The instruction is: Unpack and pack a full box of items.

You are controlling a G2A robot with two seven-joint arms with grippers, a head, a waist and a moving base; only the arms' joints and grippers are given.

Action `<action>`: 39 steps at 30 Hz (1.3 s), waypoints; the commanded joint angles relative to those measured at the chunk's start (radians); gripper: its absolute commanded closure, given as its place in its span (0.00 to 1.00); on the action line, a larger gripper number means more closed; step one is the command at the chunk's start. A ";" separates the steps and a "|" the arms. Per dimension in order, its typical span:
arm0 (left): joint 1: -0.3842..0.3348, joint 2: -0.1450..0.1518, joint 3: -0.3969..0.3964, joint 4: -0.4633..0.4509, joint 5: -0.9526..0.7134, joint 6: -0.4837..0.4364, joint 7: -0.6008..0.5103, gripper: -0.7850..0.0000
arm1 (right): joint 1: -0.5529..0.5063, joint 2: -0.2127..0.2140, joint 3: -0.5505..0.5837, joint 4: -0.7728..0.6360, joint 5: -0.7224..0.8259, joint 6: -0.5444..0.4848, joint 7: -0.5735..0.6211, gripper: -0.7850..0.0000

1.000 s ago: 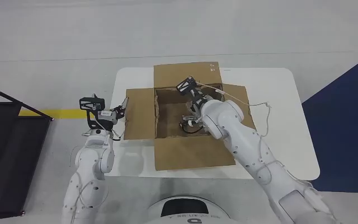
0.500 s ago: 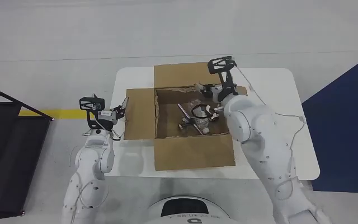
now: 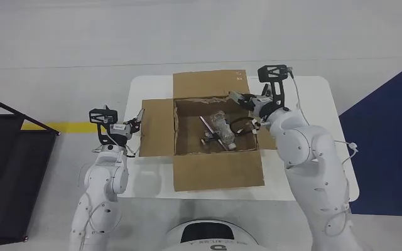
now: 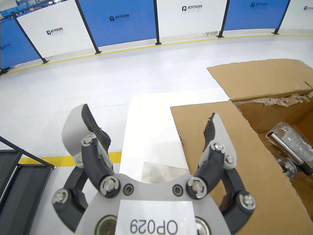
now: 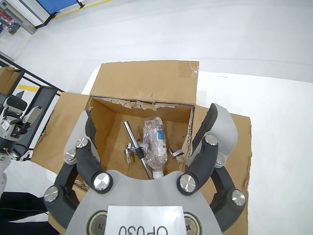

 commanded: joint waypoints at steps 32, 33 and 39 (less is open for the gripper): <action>-0.047 0.023 0.022 0.019 -0.008 -0.292 -0.020 0.00 | -0.269 0.011 0.414 0.031 0.524 -0.027 -0.202 0.00; -0.051 0.022 0.031 0.015 -0.007 -0.288 -0.029 0.00 | -0.269 0.011 0.414 0.031 0.524 -0.027 -0.202 0.00; -0.051 0.022 0.031 0.015 -0.007 -0.288 -0.029 0.00 | -0.269 0.011 0.414 0.031 0.524 -0.027 -0.202 0.00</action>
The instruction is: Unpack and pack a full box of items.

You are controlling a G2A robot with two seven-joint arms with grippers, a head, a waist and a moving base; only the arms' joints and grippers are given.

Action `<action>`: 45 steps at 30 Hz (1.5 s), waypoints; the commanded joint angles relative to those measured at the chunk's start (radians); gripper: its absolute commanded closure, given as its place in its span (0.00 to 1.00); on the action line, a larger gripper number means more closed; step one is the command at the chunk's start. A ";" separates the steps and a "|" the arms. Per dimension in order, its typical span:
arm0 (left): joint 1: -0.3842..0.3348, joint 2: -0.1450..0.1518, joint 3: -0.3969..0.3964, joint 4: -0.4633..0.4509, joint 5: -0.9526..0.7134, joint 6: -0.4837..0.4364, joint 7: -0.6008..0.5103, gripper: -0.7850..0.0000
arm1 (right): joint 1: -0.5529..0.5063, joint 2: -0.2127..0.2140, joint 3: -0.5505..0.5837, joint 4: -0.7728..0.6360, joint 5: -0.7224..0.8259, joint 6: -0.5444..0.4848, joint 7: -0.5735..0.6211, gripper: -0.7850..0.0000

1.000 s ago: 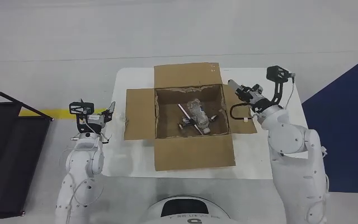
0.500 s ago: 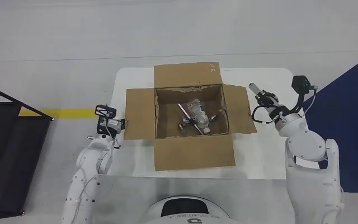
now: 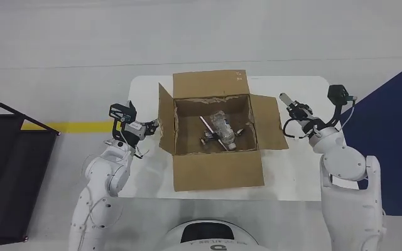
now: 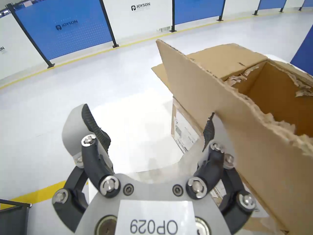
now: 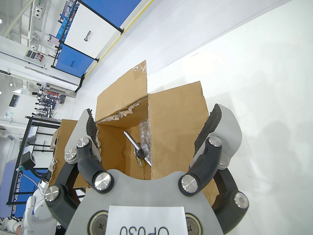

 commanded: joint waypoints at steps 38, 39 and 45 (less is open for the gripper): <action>-0.093 -0.005 0.153 0.037 0.044 0.009 -0.081 0.00 | 0.000 0.000 0.000 0.000 0.000 0.000 0.000 0.00; -0.088 -0.004 0.156 0.025 0.050 0.004 -0.089 0.00 | 0.000 0.000 0.000 0.000 0.000 0.000 0.000 0.00; -0.156 -0.013 0.250 0.090 0.160 0.068 -0.194 0.00 | 0.000 0.000 0.000 0.000 0.000 0.000 0.000 0.00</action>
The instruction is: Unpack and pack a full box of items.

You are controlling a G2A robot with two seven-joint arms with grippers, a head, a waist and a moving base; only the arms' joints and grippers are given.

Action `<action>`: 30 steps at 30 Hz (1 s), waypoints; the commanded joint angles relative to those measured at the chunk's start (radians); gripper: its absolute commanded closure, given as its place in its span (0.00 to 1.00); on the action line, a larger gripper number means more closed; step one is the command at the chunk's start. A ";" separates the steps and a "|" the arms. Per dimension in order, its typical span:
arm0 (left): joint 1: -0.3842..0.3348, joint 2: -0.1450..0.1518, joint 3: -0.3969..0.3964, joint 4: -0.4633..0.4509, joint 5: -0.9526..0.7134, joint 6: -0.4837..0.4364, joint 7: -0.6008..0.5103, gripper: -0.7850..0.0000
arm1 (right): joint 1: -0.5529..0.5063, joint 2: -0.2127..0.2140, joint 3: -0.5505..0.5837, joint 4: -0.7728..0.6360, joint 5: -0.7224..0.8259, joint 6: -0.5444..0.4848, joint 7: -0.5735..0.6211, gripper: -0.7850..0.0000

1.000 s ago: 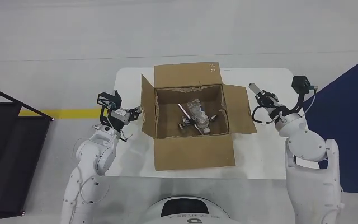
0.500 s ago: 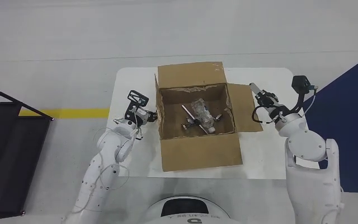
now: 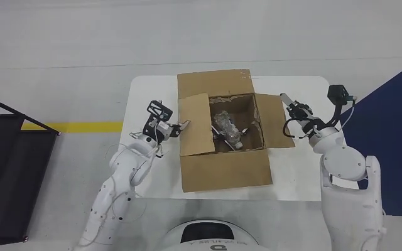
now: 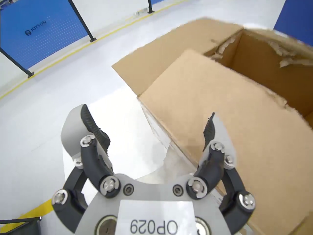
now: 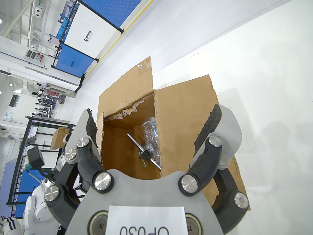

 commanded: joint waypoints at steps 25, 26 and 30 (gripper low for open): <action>0.019 0.003 -0.006 -0.009 -0.017 0.024 -0.006 0.00 | 0.252 0.047 0.067 0.536 0.247 0.089 0.557 0.00; 0.019 0.003 -0.006 -0.009 -0.017 0.024 -0.006 0.00 | 0.273 0.049 0.092 0.582 0.323 0.085 0.591 0.00; 0.019 0.003 -0.006 -0.009 -0.017 0.024 -0.006 0.00 | 0.317 0.057 0.187 0.705 0.633 0.069 0.752 0.00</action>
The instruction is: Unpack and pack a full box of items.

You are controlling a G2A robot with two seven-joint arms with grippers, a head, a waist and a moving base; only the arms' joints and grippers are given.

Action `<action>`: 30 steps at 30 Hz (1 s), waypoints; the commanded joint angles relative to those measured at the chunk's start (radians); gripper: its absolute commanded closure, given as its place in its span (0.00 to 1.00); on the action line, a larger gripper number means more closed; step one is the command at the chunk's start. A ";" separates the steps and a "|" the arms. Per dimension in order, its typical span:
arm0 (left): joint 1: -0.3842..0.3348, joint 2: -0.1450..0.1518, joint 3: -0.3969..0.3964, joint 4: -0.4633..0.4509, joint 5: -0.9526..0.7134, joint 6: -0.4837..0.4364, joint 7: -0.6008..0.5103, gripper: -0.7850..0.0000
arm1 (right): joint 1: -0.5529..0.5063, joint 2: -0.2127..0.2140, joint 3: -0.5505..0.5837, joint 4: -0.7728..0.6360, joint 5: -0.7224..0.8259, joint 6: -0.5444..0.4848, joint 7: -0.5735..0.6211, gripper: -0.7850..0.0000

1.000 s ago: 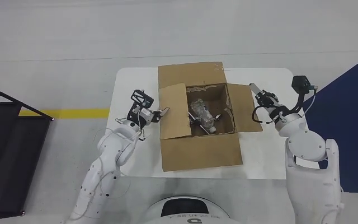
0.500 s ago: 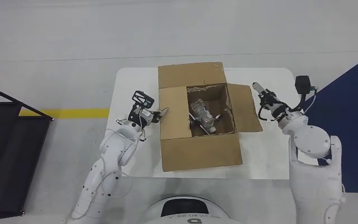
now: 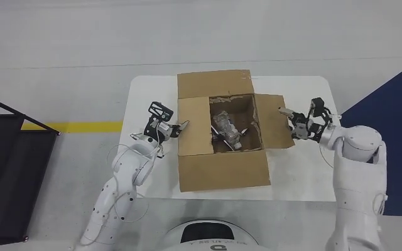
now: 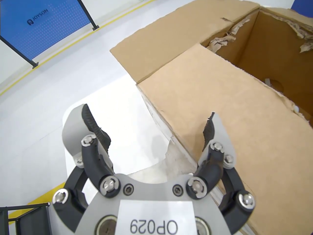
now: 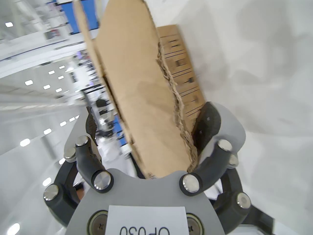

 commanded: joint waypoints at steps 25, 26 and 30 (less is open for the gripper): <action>0.000 0.000 0.000 0.000 0.000 0.000 0.000 0.00 | 0.045 0.105 -0.330 -0.167 0.066 0.022 0.104 0.00; 0.000 0.000 0.000 0.000 0.000 0.000 0.000 0.00 | 0.046 0.106 -0.337 -0.173 0.066 0.023 0.099 0.00; 0.000 0.000 0.000 0.000 0.000 0.000 0.000 0.00 | 0.025 0.113 -0.315 -0.214 0.096 0.013 0.074 0.00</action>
